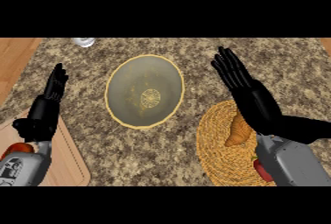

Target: Pick the croissant from the placemat and place it in the bowl

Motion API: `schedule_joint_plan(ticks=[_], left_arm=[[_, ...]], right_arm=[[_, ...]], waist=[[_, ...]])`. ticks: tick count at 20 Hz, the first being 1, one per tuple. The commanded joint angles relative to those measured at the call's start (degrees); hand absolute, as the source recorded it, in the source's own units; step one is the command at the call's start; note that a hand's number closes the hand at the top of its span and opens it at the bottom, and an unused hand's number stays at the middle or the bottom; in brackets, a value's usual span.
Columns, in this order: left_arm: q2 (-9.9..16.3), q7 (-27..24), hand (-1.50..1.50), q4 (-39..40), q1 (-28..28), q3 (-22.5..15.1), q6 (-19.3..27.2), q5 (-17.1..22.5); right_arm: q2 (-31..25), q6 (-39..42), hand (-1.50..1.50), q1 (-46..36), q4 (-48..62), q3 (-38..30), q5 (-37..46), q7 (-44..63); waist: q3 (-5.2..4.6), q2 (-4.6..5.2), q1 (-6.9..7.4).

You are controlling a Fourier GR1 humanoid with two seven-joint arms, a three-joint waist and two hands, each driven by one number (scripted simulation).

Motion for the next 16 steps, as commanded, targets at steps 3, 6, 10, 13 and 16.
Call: schedule_joint_plan(ticks=[3, 6, 10, 13, 16], left_arm=[[-0.9, -0.5, 0.00, -0.6, -0.1, 3.3, -0.1, 1.7], [1.9, 3.7, 0.00, -2.1, -6.5, 7.7, -1.7, 5.8], [1.3, 3.4, 0.00, -1.8, -2.0, 8.5, -2.8, 8.4], [2.2, 2.2, 0.00, -0.3, -1.4, 10.1, -4.5, 9.5], [1.3, 2.5, 0.00, -0.3, -0.8, 9.8, -4.8, 9.8]], right_arm=[[6.1, -2.7, -1.50, -6.7, 10.7, 3.9, 5.3, 4.1], [12.8, -9.2, -1.50, -13.1, 18.7, 8.7, 11.2, 8.5], [1.8, -29.1, -1.50, -6.7, 16.5, 7.9, 32.6, 7.2], [5.9, -36.8, -1.50, -2.8, 15.8, 17.0, 43.8, 10.0], [5.8, -36.9, -1.50, -3.6, 11.0, 22.5, 53.4, 23.4]], waist=[[-1.65, -0.99, -1.17], [-1.68, -0.71, 0.10], [-1.98, -2.12, -2.67], [-1.85, -1.72, -2.81], [-1.85, -1.95, -3.45]])
